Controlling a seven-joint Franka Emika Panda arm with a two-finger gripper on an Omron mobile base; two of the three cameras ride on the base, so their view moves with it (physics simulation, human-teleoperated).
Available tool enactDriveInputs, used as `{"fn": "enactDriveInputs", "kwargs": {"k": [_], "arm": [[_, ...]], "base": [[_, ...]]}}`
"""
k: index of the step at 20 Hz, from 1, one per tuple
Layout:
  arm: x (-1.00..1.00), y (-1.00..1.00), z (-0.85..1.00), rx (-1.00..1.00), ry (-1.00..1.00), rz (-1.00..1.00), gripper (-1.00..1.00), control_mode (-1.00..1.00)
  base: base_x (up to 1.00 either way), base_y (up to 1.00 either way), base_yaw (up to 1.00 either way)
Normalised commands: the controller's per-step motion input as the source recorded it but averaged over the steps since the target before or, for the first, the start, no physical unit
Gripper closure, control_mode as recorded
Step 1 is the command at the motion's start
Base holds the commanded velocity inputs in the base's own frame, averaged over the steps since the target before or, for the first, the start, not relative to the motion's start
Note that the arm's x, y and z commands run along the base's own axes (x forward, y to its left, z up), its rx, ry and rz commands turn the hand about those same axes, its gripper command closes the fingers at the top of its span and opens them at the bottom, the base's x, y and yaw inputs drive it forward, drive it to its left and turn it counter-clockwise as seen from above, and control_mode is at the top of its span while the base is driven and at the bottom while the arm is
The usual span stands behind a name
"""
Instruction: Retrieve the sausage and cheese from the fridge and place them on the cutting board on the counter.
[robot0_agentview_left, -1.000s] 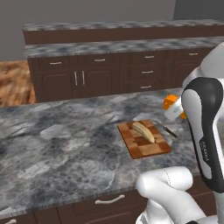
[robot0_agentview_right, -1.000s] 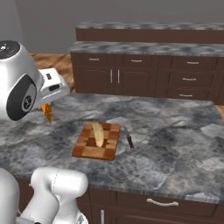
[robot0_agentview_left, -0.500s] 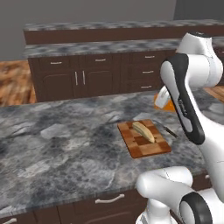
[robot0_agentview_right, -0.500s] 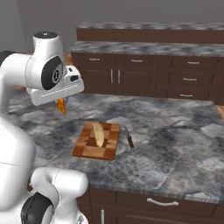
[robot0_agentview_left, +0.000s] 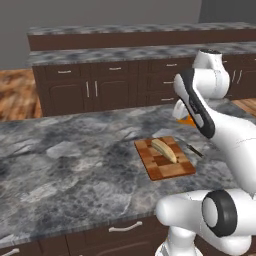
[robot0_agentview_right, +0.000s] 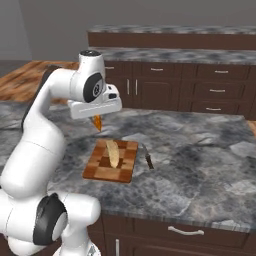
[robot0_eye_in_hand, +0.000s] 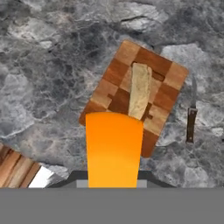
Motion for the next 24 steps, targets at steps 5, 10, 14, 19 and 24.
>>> {"fn": "enactDriveInputs", "kwargs": {"k": [5,10,14,19,24], "arm": [[0.78,-0.05,-0.58,-0.02,0.00,-0.23,1.00,-1.00],[0.59,-0.15,-0.42,0.00,0.04,-0.13,1.00,-1.00],[0.52,-0.26,-0.49,0.00,0.04,-0.06,1.00,-1.00],[0.37,-0.10,-0.56,0.00,0.05,0.00,1.00,-1.00],[0.30,0.00,-0.47,0.01,0.04,0.00,1.00,-1.00]], "base": [[0.00,0.00,0.00],[0.00,0.00,0.00],[0.00,0.00,0.00],[0.00,0.00,0.00],[0.00,0.00,0.00]]}}
